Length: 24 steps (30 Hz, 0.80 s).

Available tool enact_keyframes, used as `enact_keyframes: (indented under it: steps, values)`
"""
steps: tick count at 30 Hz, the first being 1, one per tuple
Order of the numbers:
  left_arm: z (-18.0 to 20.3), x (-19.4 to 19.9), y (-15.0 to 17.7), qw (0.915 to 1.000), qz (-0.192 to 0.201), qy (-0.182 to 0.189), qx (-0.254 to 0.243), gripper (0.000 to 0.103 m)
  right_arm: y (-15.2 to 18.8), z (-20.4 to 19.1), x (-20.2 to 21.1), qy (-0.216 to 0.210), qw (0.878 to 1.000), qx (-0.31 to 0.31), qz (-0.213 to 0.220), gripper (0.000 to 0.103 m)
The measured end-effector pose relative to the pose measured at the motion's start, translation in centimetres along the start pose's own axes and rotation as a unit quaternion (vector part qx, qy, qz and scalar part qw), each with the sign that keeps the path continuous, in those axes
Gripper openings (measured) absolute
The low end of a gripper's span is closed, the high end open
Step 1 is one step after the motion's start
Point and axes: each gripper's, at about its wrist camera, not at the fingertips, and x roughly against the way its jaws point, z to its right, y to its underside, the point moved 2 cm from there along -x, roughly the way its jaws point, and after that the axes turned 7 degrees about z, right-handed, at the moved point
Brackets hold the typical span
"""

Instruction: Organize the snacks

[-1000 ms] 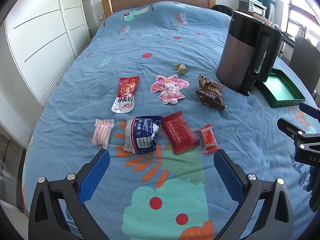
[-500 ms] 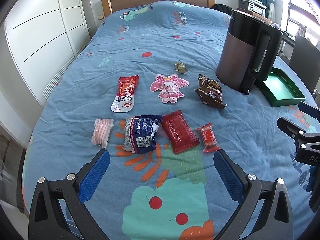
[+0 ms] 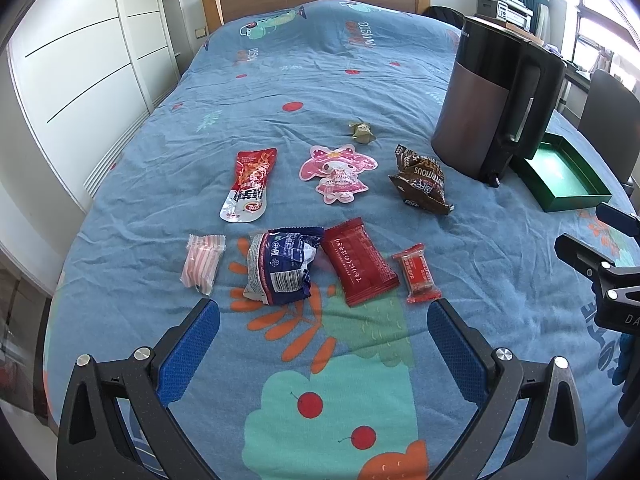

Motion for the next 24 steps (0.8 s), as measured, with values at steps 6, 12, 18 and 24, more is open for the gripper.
enact_keyframes:
  steps: [6,12,18,24]
  values:
    - [0.06,-0.08,-0.02,1.0,-0.002,0.0,0.0,0.102,0.07,0.02,-0.07,0.001,1.0,-0.001,-0.002,0.103]
    - [0.12,-0.12,-0.05,1.0,-0.003,0.001,0.0,0.102,0.11,0.11,-0.15,0.002,1.0,-0.001,-0.004,0.103]
    - [0.16,-0.17,-0.02,1.0,-0.004,0.002,0.001,0.102,0.2,0.19,-0.13,0.003,1.0,-0.001,-0.004,0.103]
    - [0.21,-0.14,0.0,1.0,-0.002,0.001,0.001,0.102,0.3,0.26,-0.14,0.003,1.0,-0.002,-0.005,0.103]
